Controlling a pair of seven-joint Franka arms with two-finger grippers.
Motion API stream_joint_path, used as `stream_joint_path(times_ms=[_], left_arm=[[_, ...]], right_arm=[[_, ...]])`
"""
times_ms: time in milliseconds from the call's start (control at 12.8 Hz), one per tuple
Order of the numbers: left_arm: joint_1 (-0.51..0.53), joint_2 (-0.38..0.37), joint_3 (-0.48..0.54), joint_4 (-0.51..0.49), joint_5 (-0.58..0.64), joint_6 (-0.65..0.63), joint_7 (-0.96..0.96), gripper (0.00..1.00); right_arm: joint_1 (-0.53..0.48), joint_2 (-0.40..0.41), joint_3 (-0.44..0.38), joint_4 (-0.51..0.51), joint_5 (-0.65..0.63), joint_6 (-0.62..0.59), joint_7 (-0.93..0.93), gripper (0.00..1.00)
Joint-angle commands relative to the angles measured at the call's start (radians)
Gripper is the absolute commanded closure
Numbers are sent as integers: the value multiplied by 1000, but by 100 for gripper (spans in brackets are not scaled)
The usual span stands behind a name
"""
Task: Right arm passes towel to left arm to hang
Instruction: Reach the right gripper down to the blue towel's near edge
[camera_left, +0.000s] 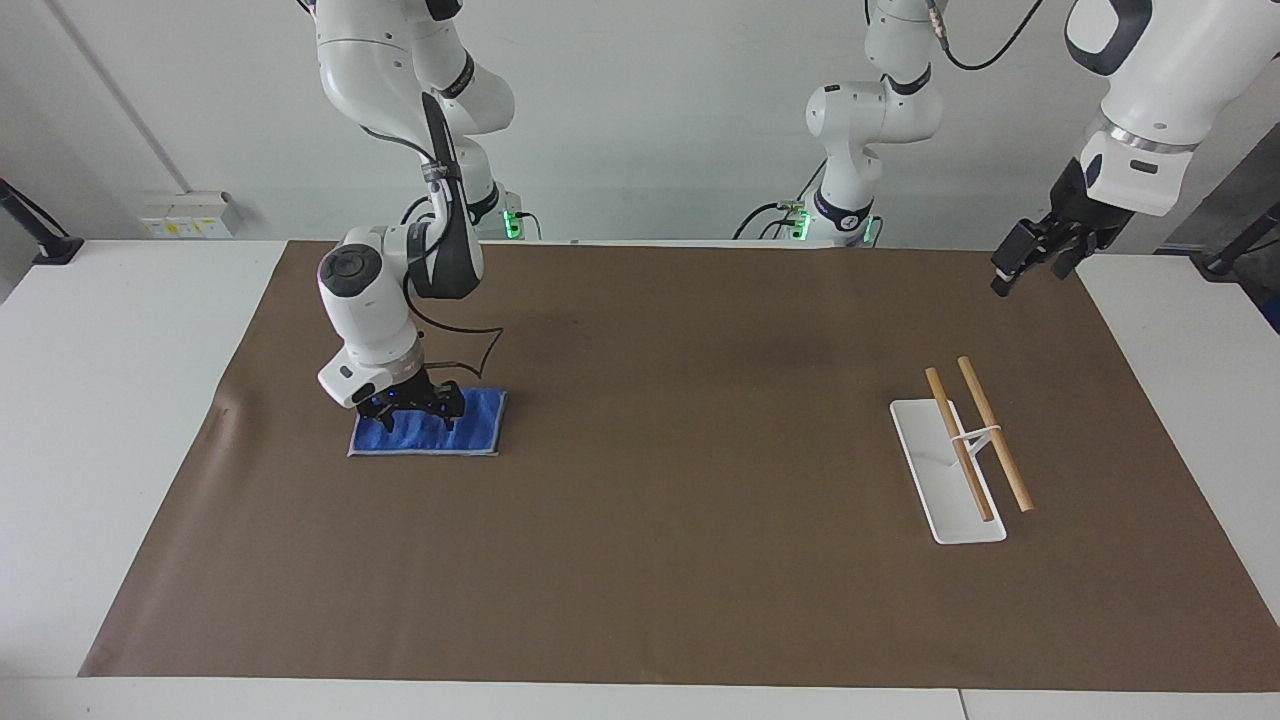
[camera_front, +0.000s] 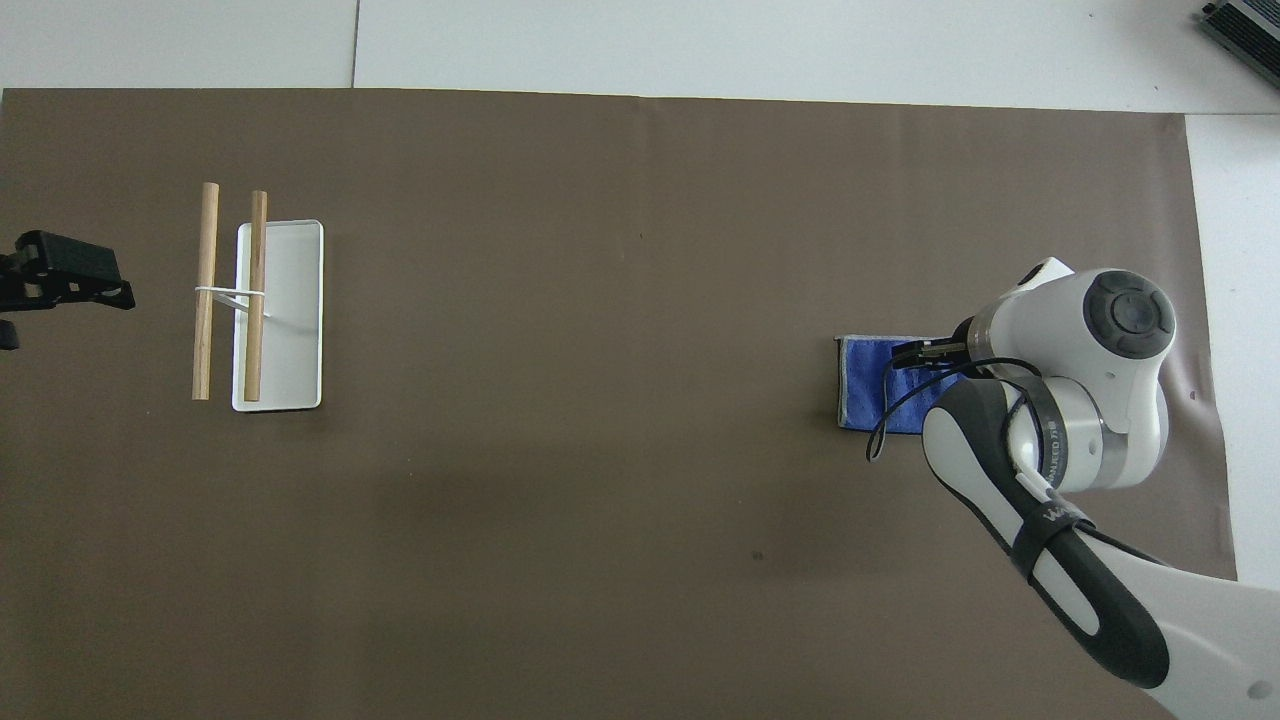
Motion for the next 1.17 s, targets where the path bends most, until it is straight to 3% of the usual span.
stream_joint_path(times_ms=[0, 935, 1091], left_arm=[[11, -28, -3, -34, -9, 5, 17, 0], [17, -60, -3, -88, -10, -11, 135, 0], [17, -60, -3, -88, -10, -12, 133, 0]], right_arm=[[-15, -37, 6, -106, 37, 100, -46, 0], [-55, -40, 4, -139, 80, 127, -186, 0], [-53, -42, 4, -144, 80, 131, -175, 84]])
